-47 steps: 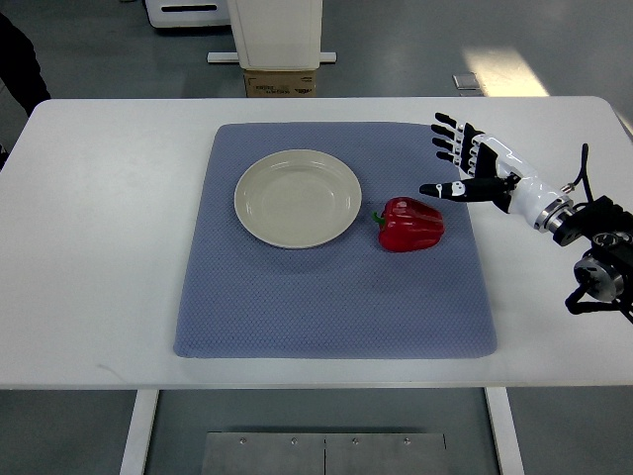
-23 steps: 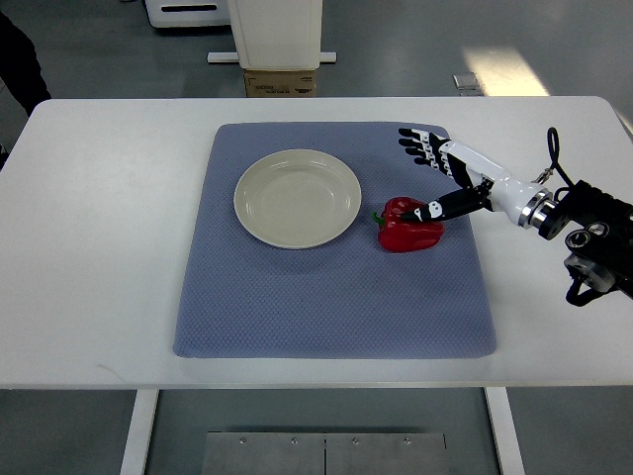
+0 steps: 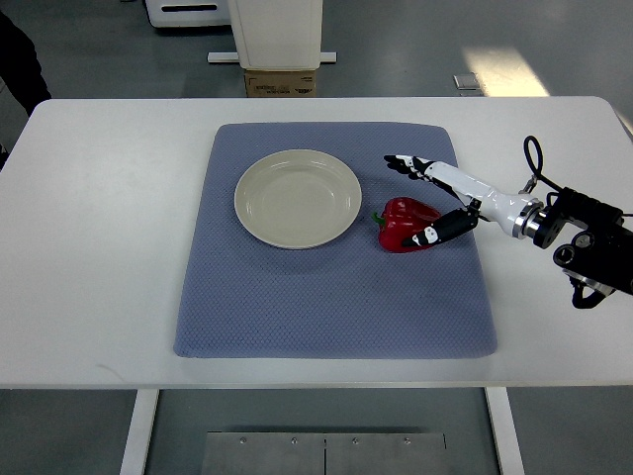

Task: Place red pepper on plate with right hand
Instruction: 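Reach the open right hand toward the red bell pepper, then close the right hand fingers around the red pepper, then lift the pepper and carry it over the cream plate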

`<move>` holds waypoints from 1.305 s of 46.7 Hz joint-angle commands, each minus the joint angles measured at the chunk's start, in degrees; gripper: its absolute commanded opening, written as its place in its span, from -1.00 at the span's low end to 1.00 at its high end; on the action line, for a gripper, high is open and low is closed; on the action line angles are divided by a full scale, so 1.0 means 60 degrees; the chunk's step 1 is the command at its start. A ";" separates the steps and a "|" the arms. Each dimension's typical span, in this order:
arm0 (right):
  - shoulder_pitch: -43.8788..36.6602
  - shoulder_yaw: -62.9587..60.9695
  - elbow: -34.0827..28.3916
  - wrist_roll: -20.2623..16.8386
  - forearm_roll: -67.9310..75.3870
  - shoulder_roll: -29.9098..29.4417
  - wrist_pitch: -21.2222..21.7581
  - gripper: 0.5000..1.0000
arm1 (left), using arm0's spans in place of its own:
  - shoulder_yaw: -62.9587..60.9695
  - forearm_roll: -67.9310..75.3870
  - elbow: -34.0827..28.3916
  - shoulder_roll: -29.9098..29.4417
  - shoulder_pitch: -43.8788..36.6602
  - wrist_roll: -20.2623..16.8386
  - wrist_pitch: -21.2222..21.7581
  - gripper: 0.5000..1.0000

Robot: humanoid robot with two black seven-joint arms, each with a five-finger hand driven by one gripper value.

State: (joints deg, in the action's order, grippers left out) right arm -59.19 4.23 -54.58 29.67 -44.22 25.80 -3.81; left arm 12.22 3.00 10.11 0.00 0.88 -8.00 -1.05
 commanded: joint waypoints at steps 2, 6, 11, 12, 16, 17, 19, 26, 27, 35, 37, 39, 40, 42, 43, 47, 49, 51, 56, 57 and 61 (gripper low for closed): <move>-0.0081 0.0305 0.0030 0.0005 -0.0013 -0.0023 -0.0214 0.85 | 0.0000 -0.0002 0.0000 0.0000 0.0000 0.0000 0.0000 1.00; -0.0081 0.0364 0.0088 -0.0039 -0.0013 -0.0052 -0.0214 0.74 | 0.0000 -0.0002 0.0000 0.0000 0.0000 0.0000 0.0000 1.00; -0.0066 0.0408 0.0176 -0.0082 -0.0028 -0.0067 -0.0214 0.65 | 0.0000 -0.0002 0.0000 0.0000 0.0000 0.0000 0.0000 1.00; -0.0081 0.0437 0.0176 -0.0082 -0.0042 -0.0067 -0.0214 0.64 | 0.0000 -0.0002 0.0000 0.0000 0.0000 0.0000 0.0000 1.00; -0.0139 0.0686 0.0191 -0.0082 -0.0042 -0.0081 -0.0214 0.56 | 0.0000 -0.0002 0.0000 0.0000 0.0000 0.0000 0.0000 1.00; -0.0154 0.0745 0.0205 -0.0082 -0.0042 -0.0096 -0.0214 0.55 | 0.0000 -0.0002 0.0000 0.0000 0.0000 0.0000 0.0000 1.00; -0.0169 0.0891 0.0264 -0.0082 -0.0042 -0.0111 -0.0214 0.54 | 0.0000 -0.0002 0.0000 0.0000 0.0000 0.0000 0.0000 1.00; -0.0169 0.1053 0.0542 -0.0082 -0.0028 -0.0374 -0.0229 0.45 | 0.0000 -0.0002 0.0000 0.0000 0.0000 0.0000 0.0000 1.00; -0.0169 0.1053 0.0571 -0.0082 -0.0028 -0.0389 -0.0229 0.40 | 0.0000 -0.0002 0.0000 0.0000 0.0000 0.0000 0.0000 1.00; -0.0169 0.1053 0.0601 -0.0082 -0.0028 -0.0418 -0.0229 -0.11 | 0.0000 -0.0002 0.0000 0.0000 0.0000 0.0000 0.0000 1.00; -0.0169 0.1053 0.0630 -0.0082 -0.0028 -0.0404 -0.0229 -0.30 | 0.0000 -0.0002 0.0000 0.0000 0.0000 0.0000 0.0000 1.00; -0.0183 0.1053 0.0689 -0.0082 -0.0013 -0.0404 -0.0229 -0.52 | 0.0000 -0.0002 0.0000 0.0000 0.0000 0.0000 0.0000 1.00; -0.0183 0.1038 0.0703 -0.0082 -0.0013 -0.0418 -0.0229 -0.63 | 0.0000 -0.0002 0.0000 0.0000 0.0000 0.0000 0.0000 1.00; -0.0198 0.1038 0.0718 -0.0082 -0.0013 -0.0418 -0.0229 -0.92 | 0.0000 -0.0002 0.0000 0.0000 0.0000 0.0000 0.0000 1.00; -0.0213 0.1038 0.0718 -0.0082 -0.0013 -0.0418 -0.0229 -1.00 | 0.0000 0.0013 0.0000 0.0000 0.0000 0.0000 0.0000 1.00; -0.0315 0.1009 0.0703 -0.0082 0.0002 -0.0404 -0.0229 -1.00 | 0.0000 -0.0002 0.0000 0.0000 0.0000 0.0000 0.0000 1.00; -0.0374 0.0994 0.0703 -0.0082 0.0045 -0.0404 -0.0229 -1.00 | 0.0000 -0.0002 0.0000 0.0000 0.0000 0.0000 0.0000 1.00; -0.0461 0.0979 0.0703 -0.0097 0.0060 -0.0404 -0.0214 -1.00 | 0.0000 -0.0002 0.0000 0.0000 0.0000 0.0000 0.0000 1.00; -0.0681 0.0965 0.0703 -0.0112 0.0104 -0.0404 -0.0214 -1.00 | 0.0000 -0.0002 0.0000 0.0000 0.0000 0.0000 0.0000 1.00; -0.0710 0.0950 0.0703 -0.0112 0.0119 -0.0404 -0.0214 -1.00 | 0.0000 -0.0002 0.0000 0.0000 0.0000 0.0000 0.0000 1.00; -0.0842 0.0921 0.0703 -0.0185 0.0119 -0.0418 -0.0214 -1.00 | 0.0000 -0.0002 0.0000 0.0000 0.0000 0.0000 0.0000 1.00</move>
State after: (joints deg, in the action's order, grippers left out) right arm -63.71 9.94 -50.36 28.95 -43.52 23.39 -5.12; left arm 12.22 2.99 10.11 0.00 0.88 -8.00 -1.05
